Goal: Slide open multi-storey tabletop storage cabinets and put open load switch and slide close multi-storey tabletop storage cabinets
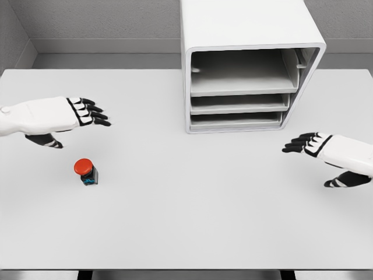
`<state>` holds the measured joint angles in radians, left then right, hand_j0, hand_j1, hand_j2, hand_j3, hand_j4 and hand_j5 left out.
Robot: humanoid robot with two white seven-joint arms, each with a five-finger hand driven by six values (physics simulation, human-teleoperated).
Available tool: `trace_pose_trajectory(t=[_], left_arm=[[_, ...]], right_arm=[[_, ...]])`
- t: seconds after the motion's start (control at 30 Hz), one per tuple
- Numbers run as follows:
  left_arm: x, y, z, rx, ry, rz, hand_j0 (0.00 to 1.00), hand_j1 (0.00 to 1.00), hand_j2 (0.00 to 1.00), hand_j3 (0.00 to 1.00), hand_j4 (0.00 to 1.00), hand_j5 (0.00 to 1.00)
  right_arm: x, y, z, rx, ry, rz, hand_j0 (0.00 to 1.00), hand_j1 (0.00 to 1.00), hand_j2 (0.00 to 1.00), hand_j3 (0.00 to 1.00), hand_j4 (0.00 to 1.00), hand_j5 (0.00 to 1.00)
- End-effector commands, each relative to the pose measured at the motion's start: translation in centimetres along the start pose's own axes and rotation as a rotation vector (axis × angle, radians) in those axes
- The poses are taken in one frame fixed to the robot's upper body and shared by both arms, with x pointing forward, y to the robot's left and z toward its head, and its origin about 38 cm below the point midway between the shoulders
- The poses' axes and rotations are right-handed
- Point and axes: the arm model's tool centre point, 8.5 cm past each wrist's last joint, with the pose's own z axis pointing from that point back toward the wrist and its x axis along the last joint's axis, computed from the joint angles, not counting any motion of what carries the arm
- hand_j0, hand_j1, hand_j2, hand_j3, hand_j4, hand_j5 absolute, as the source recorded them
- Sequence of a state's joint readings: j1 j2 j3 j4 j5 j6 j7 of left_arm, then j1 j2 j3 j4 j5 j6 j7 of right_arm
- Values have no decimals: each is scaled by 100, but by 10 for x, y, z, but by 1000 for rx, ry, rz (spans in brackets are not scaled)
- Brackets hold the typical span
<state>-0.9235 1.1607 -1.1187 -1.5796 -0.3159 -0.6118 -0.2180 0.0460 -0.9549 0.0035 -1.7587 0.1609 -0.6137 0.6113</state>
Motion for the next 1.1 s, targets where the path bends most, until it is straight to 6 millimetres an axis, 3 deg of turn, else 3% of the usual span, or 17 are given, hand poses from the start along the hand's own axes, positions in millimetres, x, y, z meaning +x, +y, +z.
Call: trace_pose_trajectory(t=[0.0, 0.1, 0.17, 0.23, 0.33, 0.4, 0.73, 1.07], left_arm=[[-8, -10, 3, -37, 25, 20, 100, 100, 100, 100, 100, 100], [-7, -13, 6, -55, 27, 24, 100, 100, 100, 100, 100, 100], [-4, -26, 3, -137, 13, 37, 100, 100, 100, 100, 100, 100], [8, -45, -9, -199, -34, 60, 100, 100, 100, 100, 100, 100], [11, -51, -11, -216, -42, 67, 100, 100, 100, 100, 100, 100], [11, -53, -11, -228, -39, 53, 100, 100, 100, 100, 100, 100], [18, -57, -26, -231, -73, 43, 100, 100, 100, 100, 100, 100], [19, -57, -27, -231, -77, 41, 100, 100, 100, 100, 100, 100]], right_arm=[[1, 3, -2, 6, -8, -11, 100, 100, 100, 100, 100, 100], [1, -1, -2, 0, -8, -4, 100, 100, 100, 100, 100, 100], [0, -25, -3, -41, -7, 46, 100, 100, 100, 100, 100, 100], [0, -36, -3, -61, -9, 69, 100, 100, 100, 100, 100, 100], [0, -52, -4, -93, -10, 98, 100, 100, 100, 100, 100, 100], [4, -58, -15, -91, -41, 115, 100, 100, 100, 100, 100, 100], [18, -65, -51, -74, -137, 135, 100, 100, 100, 100, 100, 100], [13, -84, -75, -104, -161, 145, 100, 100, 100, 100, 100, 100]])
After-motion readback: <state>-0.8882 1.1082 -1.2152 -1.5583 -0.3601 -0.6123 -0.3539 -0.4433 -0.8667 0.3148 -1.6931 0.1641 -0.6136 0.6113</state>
